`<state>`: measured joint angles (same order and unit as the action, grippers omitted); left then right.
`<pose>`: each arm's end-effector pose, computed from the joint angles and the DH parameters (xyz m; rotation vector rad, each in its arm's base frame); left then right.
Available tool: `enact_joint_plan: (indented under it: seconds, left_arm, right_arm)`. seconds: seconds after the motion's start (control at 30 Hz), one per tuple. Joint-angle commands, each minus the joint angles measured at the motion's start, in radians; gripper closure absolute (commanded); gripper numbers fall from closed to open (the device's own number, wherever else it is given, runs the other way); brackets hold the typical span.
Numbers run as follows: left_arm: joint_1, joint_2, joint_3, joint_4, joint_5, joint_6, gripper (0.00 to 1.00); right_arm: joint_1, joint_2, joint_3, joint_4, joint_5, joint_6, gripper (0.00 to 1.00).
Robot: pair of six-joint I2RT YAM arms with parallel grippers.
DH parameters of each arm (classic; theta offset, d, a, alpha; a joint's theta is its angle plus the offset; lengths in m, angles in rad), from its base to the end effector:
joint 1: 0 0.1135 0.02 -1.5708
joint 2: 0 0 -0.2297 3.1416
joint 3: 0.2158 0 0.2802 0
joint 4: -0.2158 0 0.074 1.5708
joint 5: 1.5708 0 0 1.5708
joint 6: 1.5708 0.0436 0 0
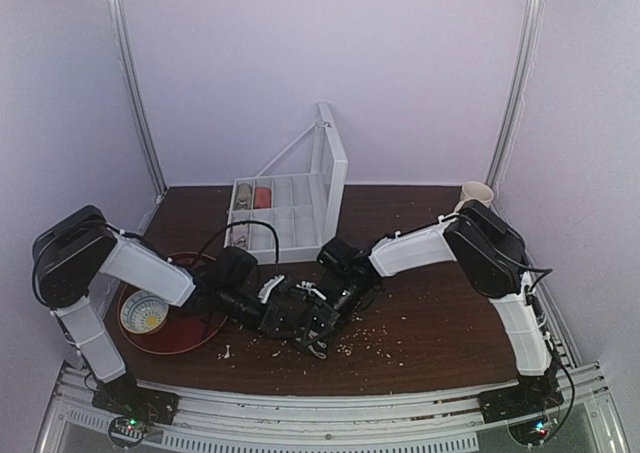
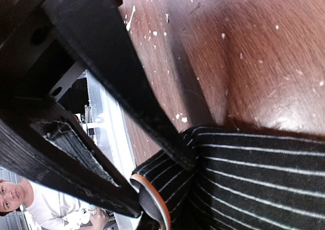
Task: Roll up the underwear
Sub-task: Roll the underwear at the center of the board.
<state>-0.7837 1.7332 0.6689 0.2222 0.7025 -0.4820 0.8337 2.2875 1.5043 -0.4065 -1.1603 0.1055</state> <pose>0.2024 -0.2415 0.0499 0.7571 2.5396 -1.3675 0.2669 0.3535 0.0513 1.1497 -2.1563 -1.6285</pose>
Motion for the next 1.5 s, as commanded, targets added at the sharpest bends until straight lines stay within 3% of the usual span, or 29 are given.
enact_joint_plan:
  seconds: [0.0, 0.23, 0.47, 0.6, 0.7, 0.9, 1.47]
  left_arm:
    - [-0.032, -0.01, -0.005, -0.024, -0.049, 0.009, 0.64]
    - [-0.038, -0.003, -0.006, -0.025, -0.064, -0.001, 0.71]
    - [-0.043, 0.013, 0.002, -0.025, -0.063, -0.02, 1.0]
    - [-0.043, 0.024, 0.024, -0.071, -0.067, -0.024, 1.0]
    - [-0.045, 0.032, 0.048, -0.125, -0.072, -0.02, 1.0]
    - [-0.045, 0.039, 0.092, -0.219, -0.072, -0.014, 1.0]
    - [-0.045, 0.076, 0.168, -0.333, -0.084, -0.014, 1.0]
  right_arm:
    - [-0.014, 0.009, 0.004, -0.033, 0.054, 0.001, 1.0]
    - [-0.014, 0.007, 0.003, -0.029, 0.057, 0.004, 1.0]
    - [-0.015, 0.001, -0.003, -0.031, 0.069, 0.002, 1.0]
    - [-0.015, -0.006, -0.008, -0.027, 0.099, 0.003, 1.0]
    - [-0.014, -0.016, -0.014, -0.015, 0.121, 0.01, 0.87]
    - [-0.015, -0.078, -0.066, 0.072, 0.185, 0.045, 0.77]
    - [-0.014, -0.283, -0.301, 0.334, 0.315, 0.145, 0.67]
